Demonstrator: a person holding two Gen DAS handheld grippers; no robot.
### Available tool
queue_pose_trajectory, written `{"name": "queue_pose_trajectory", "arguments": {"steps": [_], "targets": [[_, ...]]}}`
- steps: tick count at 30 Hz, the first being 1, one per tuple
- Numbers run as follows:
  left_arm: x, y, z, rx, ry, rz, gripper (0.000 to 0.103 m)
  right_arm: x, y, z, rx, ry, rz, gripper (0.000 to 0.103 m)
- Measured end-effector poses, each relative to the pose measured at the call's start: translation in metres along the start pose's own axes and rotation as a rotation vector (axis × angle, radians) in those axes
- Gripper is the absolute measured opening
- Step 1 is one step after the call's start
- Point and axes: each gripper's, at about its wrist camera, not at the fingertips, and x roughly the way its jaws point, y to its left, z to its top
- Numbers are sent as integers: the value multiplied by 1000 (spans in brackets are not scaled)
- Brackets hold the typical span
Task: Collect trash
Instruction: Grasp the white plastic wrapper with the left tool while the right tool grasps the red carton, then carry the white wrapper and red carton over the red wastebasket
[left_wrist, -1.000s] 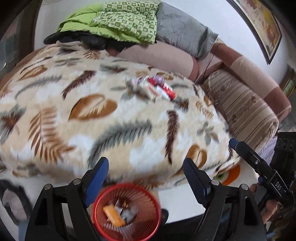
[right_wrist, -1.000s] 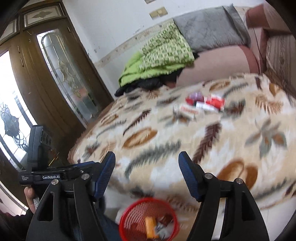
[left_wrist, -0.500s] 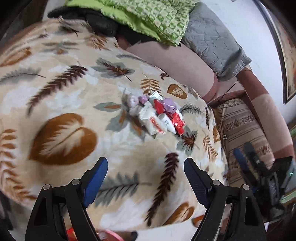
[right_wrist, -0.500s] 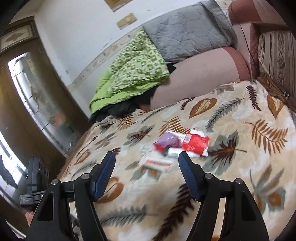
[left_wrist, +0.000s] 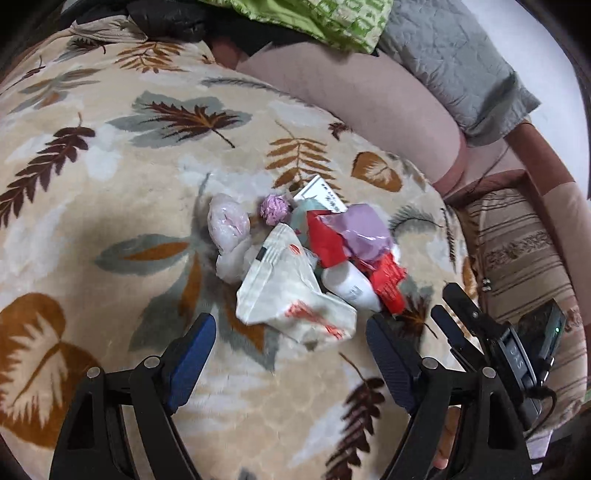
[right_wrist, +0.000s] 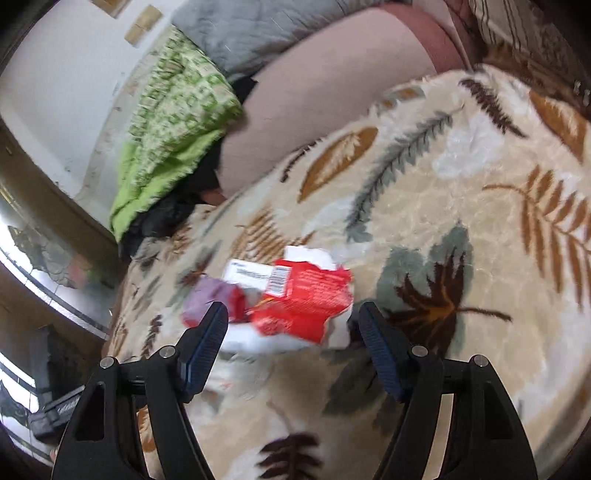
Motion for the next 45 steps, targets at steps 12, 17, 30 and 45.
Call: {"name": "queue_pose_trajectory", "arguments": {"steps": [12, 17, 30, 45], "targets": [[6, 9, 9, -22, 26, -53, 21, 63, -20, 24, -30, 43, -123, 42], [-2, 12, 7, -18, 43, -105, 18, 51, -18, 10, -29, 60, -76, 9], [-86, 39, -39, -18, 41, -202, 8, -83, 47, -63, -137, -22, -85, 4], [-181, 83, -141, -109, -14, -316, 8, -225, 110, -190, -185, -199, 28, 4]]}}
